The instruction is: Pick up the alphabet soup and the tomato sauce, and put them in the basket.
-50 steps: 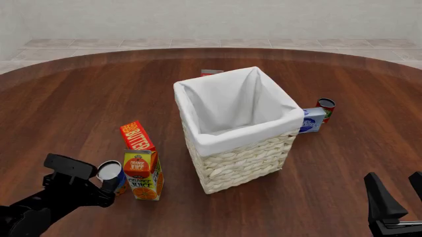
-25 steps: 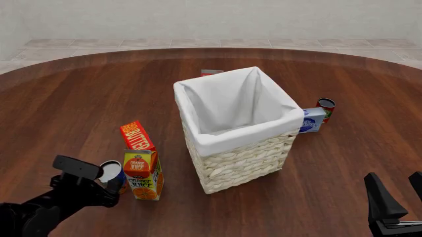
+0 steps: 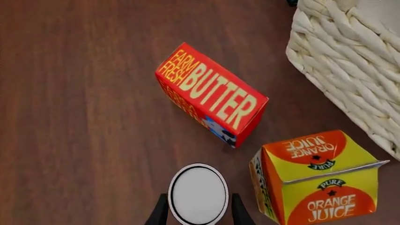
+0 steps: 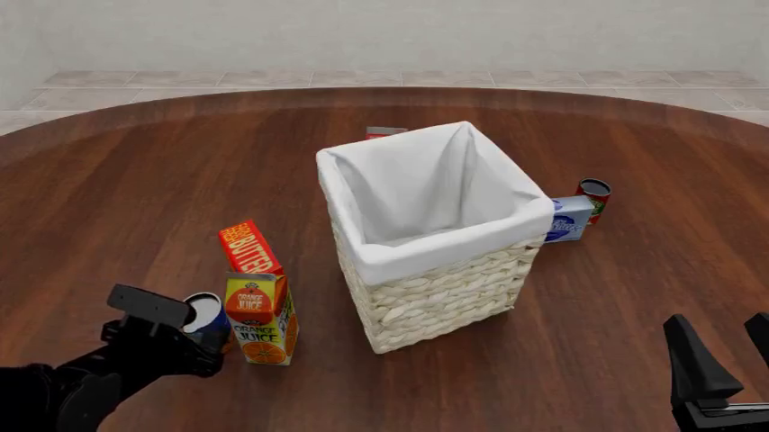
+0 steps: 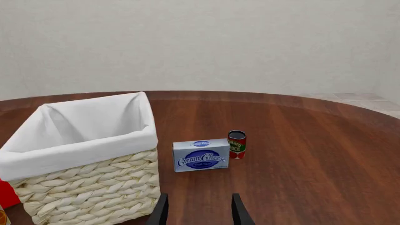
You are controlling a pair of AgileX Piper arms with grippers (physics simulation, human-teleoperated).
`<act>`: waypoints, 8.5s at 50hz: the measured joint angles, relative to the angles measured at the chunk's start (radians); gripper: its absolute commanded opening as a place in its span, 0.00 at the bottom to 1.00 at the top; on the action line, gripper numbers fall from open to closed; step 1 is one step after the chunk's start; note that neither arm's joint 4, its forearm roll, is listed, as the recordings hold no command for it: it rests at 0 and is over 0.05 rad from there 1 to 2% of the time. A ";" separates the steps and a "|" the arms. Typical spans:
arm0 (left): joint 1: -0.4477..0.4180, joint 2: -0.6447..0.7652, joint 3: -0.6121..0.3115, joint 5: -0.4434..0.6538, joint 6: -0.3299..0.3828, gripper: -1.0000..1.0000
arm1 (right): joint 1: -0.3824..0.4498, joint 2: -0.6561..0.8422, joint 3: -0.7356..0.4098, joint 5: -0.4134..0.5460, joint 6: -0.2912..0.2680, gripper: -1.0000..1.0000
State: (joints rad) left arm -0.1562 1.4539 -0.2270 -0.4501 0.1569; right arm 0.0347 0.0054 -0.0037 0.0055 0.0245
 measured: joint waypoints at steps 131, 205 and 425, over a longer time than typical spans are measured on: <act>-0.081 -0.521 -0.480 0.710 0.071 0.00 | 0.005 0.001 0.000 -0.002 0.008 1.00; -0.459 -0.145 -1.042 0.833 0.127 0.00 | 0.001 0.019 0.001 -0.019 0.016 1.00; -0.583 0.062 -1.279 0.843 0.085 1.00 | 0.010 0.293 -0.176 -0.097 -0.015 1.00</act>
State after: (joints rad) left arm -0.7389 1.5161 -1.5063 0.3932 0.2416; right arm 0.0448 0.2986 -0.1795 -0.0917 0.0098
